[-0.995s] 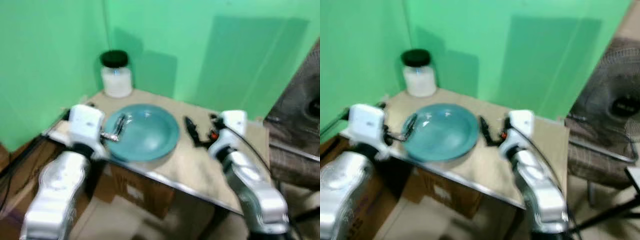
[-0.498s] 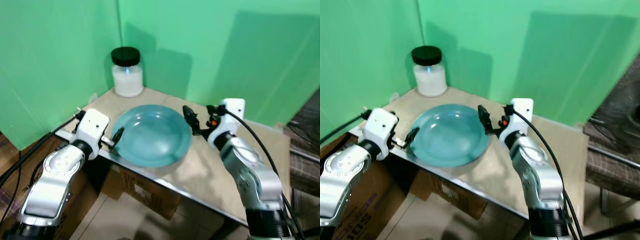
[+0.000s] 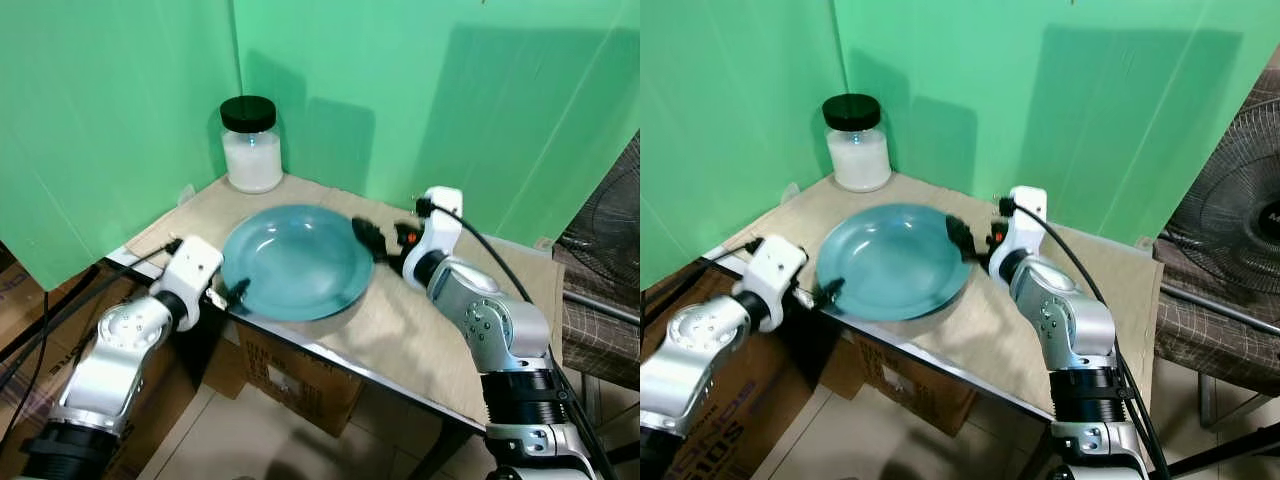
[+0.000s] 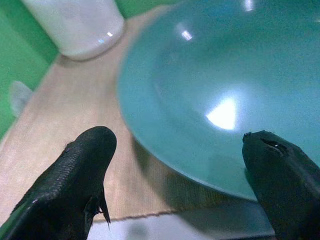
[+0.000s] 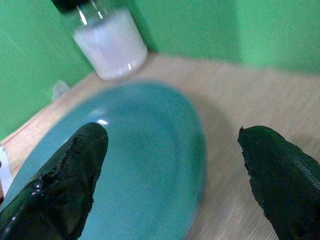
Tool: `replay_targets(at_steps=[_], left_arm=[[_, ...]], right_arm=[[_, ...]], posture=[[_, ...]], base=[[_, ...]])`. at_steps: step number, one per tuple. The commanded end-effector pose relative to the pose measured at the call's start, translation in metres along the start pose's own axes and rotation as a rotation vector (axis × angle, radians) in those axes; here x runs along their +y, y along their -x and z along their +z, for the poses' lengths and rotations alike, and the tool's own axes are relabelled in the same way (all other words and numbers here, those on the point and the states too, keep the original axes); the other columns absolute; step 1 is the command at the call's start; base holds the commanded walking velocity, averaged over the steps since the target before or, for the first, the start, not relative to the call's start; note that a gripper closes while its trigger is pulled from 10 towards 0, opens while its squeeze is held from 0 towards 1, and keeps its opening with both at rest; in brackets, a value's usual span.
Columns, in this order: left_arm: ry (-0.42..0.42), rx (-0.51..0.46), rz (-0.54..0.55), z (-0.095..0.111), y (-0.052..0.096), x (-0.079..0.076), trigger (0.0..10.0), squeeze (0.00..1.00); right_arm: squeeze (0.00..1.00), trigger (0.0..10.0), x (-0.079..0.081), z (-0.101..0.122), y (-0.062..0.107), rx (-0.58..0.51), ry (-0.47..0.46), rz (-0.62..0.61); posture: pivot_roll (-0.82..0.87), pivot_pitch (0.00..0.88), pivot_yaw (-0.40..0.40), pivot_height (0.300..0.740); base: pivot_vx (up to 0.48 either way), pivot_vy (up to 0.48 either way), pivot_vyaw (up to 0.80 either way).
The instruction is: Setting the table
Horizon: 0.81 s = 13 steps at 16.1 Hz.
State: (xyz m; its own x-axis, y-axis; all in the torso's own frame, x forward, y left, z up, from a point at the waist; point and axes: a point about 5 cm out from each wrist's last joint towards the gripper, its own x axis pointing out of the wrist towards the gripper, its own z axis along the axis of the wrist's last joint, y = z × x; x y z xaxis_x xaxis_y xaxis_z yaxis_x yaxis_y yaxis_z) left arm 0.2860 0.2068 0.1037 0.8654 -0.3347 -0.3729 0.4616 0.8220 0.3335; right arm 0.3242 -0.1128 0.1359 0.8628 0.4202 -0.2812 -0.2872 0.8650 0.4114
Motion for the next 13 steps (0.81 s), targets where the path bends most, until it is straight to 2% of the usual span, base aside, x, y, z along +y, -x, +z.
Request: replay_targets(at_steps=[1, 5, 7, 10, 11, 12, 13], left_arm=[[-0.011, 0.029, -0.013, -0.007, 0.0, -0.002, 10.0, 0.0], [-0.02, 0.035, -0.04, -0.016, -0.003, -0.004, 10.0, 0.0], [-0.023, 0.031, -0.041, -0.017, -0.004, -0.003, 10.0, 0.0], [-0.03, 0.028, -0.041, -0.017, -0.004, -0.001, 10.0, 0.0], [-0.032, 0.025, -0.042, -0.017, -0.004, -0.001, 10.0, 0.0], [-0.033, 0.022, -0.043, -0.017, -0.004, -0.001, 10.0, 0.0], [-0.034, 0.019, -0.045, -0.017, -0.005, -0.001, 10.0, 0.0]], right_arm=[[0.0, 10.0, 0.002, 0.003, -0.002, 0.008, -0.024, 0.015], [0.0, 10.0, -0.007, -0.011, -0.014, 0.11, -0.092, -0.033], [0.0, 10.0, 0.001, -0.009, -0.016, 0.107, -0.169, 0.036], [0.0, 10.0, 0.01, -0.018, -0.018, 0.179, -0.238, 0.112], [0.0, 0.6, 0.012, -0.022, -0.018, 0.195, -0.278, 0.13], [0.0, 0.0, 0.013, -0.023, -0.018, 0.194, -0.296, 0.14], [0.0, 0.0, 0.013, -0.024, -0.018, 0.203, -0.298, 0.14]], posture=[[-0.02, 0.012, -0.013, 0.74], [-0.01, 0.013, -0.014, 0.74], [-0.01, 0.014, -0.014, 0.74], [-0.01, 0.01, -0.012, 0.74], [-0.01, 0.01, -0.012, 0.74], [-0.01, 0.01, -0.012, 0.74], [-0.02, 0.009, -0.01, 0.74]], base=[[0.0, 0.0, 0.0], [0.0, 0.0, 0.0], [0.0, 0.0, 0.0], [0.0, 0.0, 0.0], [0.0, 0.0, 0.0], [0.0, 0.0, 0.0], [0.0, 0.0, 0.0]])
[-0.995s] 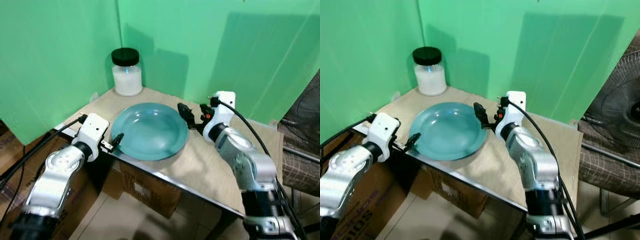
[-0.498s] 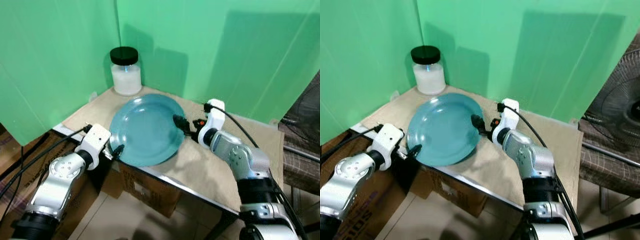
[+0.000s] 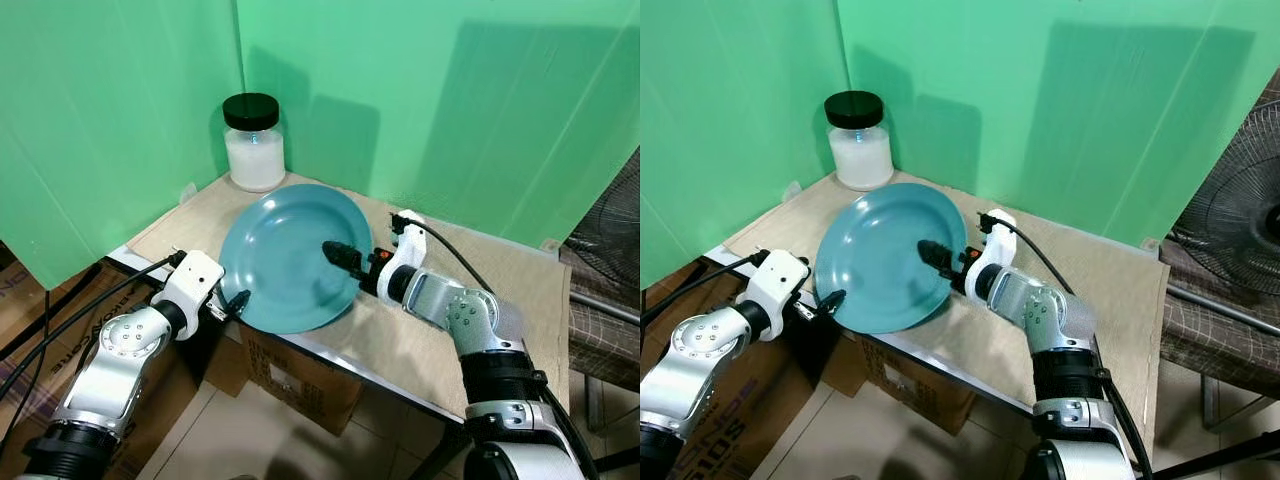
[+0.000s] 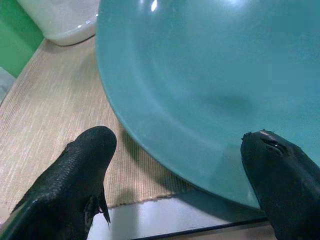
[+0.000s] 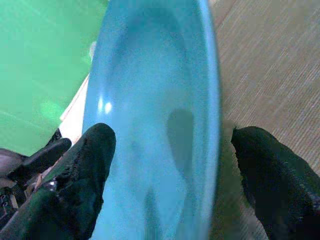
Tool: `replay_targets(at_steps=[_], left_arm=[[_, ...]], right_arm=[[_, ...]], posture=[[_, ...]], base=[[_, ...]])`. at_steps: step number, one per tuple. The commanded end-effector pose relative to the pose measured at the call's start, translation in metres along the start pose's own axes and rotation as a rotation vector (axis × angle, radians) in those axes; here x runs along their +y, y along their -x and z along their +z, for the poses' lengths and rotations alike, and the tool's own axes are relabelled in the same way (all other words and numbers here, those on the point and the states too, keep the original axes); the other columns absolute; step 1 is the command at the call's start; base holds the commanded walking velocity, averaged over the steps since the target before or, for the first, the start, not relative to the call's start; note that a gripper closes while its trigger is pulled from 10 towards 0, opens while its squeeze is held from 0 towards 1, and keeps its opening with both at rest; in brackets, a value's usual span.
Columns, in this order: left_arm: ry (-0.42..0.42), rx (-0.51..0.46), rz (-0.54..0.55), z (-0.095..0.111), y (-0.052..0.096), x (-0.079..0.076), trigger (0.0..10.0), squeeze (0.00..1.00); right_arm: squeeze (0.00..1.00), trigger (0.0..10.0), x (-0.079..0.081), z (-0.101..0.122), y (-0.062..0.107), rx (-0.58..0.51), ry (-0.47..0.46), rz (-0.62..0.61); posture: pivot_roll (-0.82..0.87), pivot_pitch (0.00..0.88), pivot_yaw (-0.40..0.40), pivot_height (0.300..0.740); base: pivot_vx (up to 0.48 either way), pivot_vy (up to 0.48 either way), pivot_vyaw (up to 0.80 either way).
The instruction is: Setting the table
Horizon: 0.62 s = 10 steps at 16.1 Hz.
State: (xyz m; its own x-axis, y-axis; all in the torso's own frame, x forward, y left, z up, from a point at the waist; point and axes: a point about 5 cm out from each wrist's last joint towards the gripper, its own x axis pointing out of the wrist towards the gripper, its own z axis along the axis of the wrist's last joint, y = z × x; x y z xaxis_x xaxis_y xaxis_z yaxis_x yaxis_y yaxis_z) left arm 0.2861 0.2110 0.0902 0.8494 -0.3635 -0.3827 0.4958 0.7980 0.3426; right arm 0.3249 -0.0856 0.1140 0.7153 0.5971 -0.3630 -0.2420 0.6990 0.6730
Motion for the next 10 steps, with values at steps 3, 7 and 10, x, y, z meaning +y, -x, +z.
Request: replay_targets(at_steps=[3, 7, 10], left_arm=[[-0.012, 0.017, -0.015, -0.0025, -0.0016, -0.0003, 10.0, 0.0], [-0.016, 0.016, -0.017, -0.0026, -0.0018, 0.0, 10.0, 0.0], [-0.019, 0.018, -0.019, -0.0034, -0.0012, -0.0002, 10.0, 0.0]], right_arm=[[0.0, 0.0, -0.005, -0.0027, 0.0008, 0.041, -0.018, -0.033], [0.0, 0.0, -0.006, -0.0074, -0.0011, 0.052, -0.055, -0.047], [0.0, 0.0, -0.0033, -0.008, -0.002, 0.039, -0.05, -0.03]], posture=[[-0.02, 0.009, -0.01, 0.74], [-0.01, 0.009, -0.01, 0.74], [-0.01, 0.009, -0.012, 0.74]], base=[[0.0, 0.0, 0.0], [0.0, 0.0, 0.0], [0.0, 0.0, 0.0]])
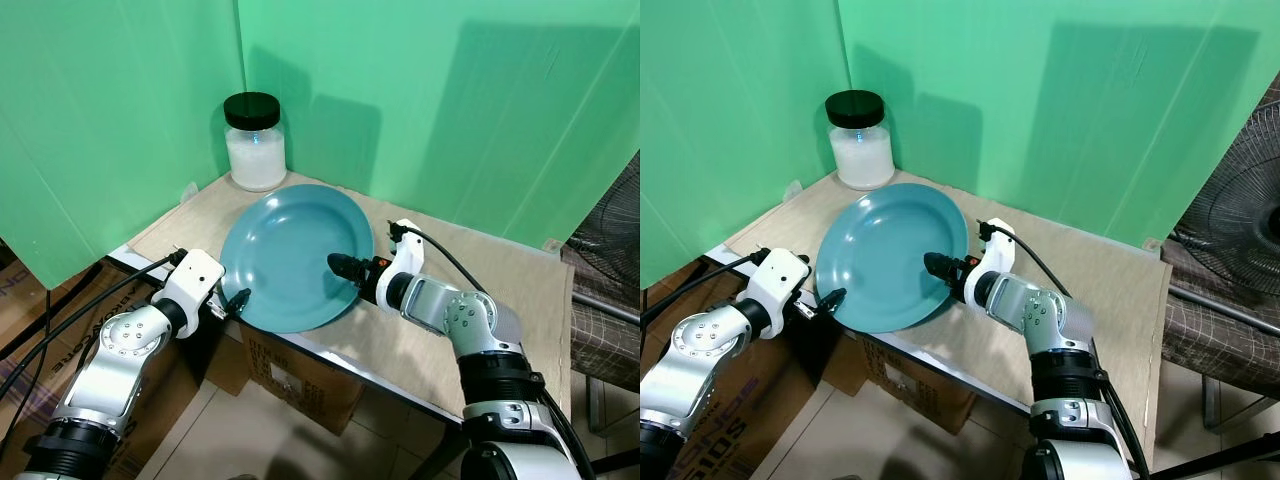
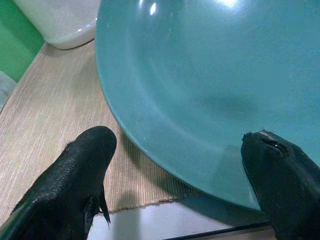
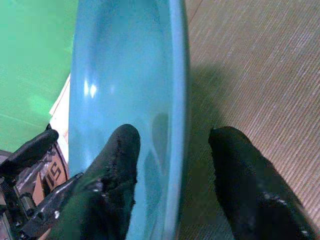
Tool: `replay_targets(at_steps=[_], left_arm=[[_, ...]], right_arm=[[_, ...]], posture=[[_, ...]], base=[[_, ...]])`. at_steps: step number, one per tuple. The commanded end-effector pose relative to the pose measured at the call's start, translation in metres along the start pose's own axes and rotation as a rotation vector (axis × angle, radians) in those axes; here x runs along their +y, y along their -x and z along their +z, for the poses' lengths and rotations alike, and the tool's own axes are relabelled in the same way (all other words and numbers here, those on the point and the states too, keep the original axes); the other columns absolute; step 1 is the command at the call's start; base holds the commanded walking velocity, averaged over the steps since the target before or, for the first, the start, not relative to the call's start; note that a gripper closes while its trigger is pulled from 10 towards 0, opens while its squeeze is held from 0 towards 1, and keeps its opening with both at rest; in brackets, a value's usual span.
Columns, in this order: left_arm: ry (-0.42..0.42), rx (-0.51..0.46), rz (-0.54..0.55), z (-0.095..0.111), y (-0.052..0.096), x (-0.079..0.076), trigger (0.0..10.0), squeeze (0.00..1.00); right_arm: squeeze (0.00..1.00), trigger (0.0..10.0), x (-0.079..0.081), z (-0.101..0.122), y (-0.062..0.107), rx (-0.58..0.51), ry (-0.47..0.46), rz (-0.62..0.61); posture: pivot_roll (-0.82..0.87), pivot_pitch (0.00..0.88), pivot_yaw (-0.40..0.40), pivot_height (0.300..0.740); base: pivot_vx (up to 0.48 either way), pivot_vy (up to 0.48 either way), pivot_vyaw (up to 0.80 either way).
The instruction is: Setting the table
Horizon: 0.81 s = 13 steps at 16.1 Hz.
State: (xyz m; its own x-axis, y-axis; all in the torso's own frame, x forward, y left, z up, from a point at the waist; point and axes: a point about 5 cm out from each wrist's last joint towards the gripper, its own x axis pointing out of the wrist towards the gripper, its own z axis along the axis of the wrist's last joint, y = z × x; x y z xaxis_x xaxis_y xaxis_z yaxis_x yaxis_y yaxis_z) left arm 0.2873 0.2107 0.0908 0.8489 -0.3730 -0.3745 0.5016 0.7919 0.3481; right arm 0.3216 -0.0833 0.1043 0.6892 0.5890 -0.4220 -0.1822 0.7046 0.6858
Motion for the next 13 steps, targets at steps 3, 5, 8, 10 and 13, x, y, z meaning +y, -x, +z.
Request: replay_targets(at_steps=[3, 5, 8, 10, 13], left_arm=[[-0.013, 0.027, -0.016, -0.0042, -0.001, -0.0018, 10.0, 0.0], [-0.015, 0.025, -0.016, -0.0038, -0.0011, -0.0021, 10.0, 0.0], [-0.018, 0.023, -0.014, -0.0033, -0.0014, -0.0026, 10.0, 0.0], [-0.027, 0.02, -0.002, -0.0035, -0.0005, -0.0019, 10.0, 0.0], [-0.032, 0.018, 0.018, -0.0034, 0.0012, 0.0004, 10.0, 0.0]], right_arm=[[0.0, 0.0, 0.0023, 0.0013, 0.0001, -0.014, 0.002, 0.012], [0.0, 0.0, 0.0026, 0.0008, -0.0001, -0.017, 0.013, 0.011], [0.0, 0.0, 0.0026, 0.0003, -0.0002, -0.018, 0.016, 0.01], [0.0, 0.0, 0.0028, -0.0004, -0.0008, -0.022, 0.013, 0.012], [0.0, 0.0, 0.0028, -0.001, -0.0015, -0.03, -0.002, 0.012]], posture=[[-0.01, 0.006, -0.014, 0.74], [-0.01, 0.0, -0.016, 0.74], [-0.01, 0.0, -0.017, 0.74], [-0.01, 0.0, -0.018, 0.74], [0.0, 0.0, -0.018, 0.74]], base=[[0.0, 0.0, 0.0], [0.0, 0.0, 0.0], [0.0, 0.0, 0.0], [0.0, 0.0, 0.0], [0.0, 0.0, 0.0]])
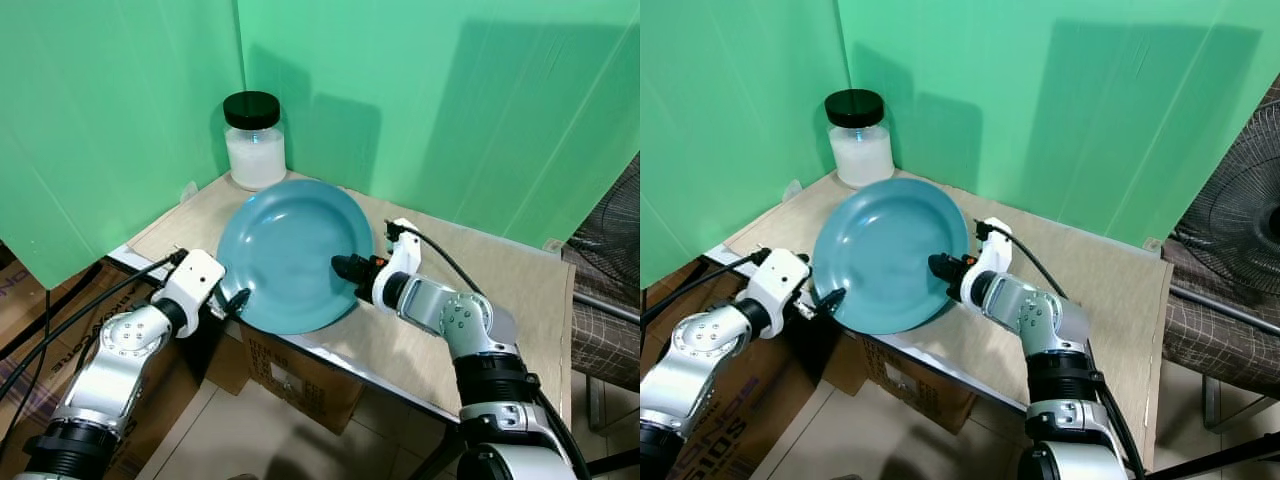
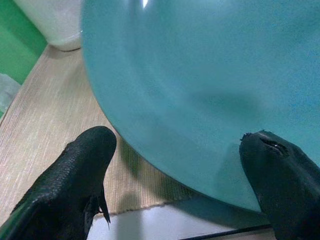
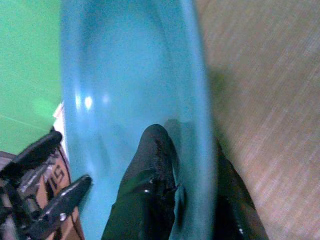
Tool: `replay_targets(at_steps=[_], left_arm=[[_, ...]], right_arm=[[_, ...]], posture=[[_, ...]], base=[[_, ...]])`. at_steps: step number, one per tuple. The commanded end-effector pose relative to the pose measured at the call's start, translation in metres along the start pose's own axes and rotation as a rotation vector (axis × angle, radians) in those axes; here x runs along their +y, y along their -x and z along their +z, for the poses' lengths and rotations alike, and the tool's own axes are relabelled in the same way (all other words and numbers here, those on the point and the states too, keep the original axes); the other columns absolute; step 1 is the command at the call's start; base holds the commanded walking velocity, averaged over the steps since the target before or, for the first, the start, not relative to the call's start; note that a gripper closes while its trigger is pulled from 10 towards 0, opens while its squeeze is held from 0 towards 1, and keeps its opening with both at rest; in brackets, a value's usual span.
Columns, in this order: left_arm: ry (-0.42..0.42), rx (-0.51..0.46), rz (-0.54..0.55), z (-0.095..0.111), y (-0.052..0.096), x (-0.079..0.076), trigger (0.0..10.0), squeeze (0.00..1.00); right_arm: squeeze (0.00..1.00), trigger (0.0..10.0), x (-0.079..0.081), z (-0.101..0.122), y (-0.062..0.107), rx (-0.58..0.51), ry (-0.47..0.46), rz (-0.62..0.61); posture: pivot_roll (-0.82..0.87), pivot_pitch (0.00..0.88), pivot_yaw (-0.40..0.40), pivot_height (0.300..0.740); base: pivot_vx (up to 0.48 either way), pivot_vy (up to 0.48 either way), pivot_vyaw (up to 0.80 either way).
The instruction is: Setting the table
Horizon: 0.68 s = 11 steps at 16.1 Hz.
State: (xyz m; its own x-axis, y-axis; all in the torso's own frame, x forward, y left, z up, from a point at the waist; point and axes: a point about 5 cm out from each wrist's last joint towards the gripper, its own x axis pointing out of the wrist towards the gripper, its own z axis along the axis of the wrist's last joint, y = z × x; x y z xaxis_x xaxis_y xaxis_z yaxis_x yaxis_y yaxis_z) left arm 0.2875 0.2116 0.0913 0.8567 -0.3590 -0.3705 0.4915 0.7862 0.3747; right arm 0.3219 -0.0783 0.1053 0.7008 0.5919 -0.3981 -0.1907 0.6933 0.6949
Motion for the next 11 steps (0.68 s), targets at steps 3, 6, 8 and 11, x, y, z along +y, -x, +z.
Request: replay_targets(at_steps=[3, 6, 8, 11], left_arm=[[-0.006, -0.009, 0.073, 0.003, 0.006, 0.009, 10.0, 0.0], [0.01, -0.076, 0.114, 0.015, 0.012, 0.016, 10.0, 0.78], [0.07, -0.216, 0.168, 0.041, 0.024, 0.023, 10.0, 1.0], [0.13, -0.356, 0.26, 0.073, 0.045, 0.025, 10.0, 1.0]], right_arm=[[0.0, 0.0, -0.001, -0.001, 0.001, -0.022, -0.026, 0.0], [0.0, 0.0, -0.002, 0.001, 0.003, -0.038, -0.045, 0.0], [0.0, 0.0, -0.003, 0.007, 0.007, -0.082, -0.067, 0.002], [0.0, 0.0, 0.002, 0.029, 0.027, -0.224, -0.027, 0.029]], posture=[[0.0, 0.0, -0.012, 0.74], [0.0, 0.0, -0.007, 0.74], [0.01, 0.0, -0.004, 0.74], [0.02, 0.007, -0.009, 0.74]], base=[[0.0, 0.0, 0.0], [0.0, 0.0, 0.0], [0.0, 0.0, 0.0], [0.0, 0.0, 0.0]])
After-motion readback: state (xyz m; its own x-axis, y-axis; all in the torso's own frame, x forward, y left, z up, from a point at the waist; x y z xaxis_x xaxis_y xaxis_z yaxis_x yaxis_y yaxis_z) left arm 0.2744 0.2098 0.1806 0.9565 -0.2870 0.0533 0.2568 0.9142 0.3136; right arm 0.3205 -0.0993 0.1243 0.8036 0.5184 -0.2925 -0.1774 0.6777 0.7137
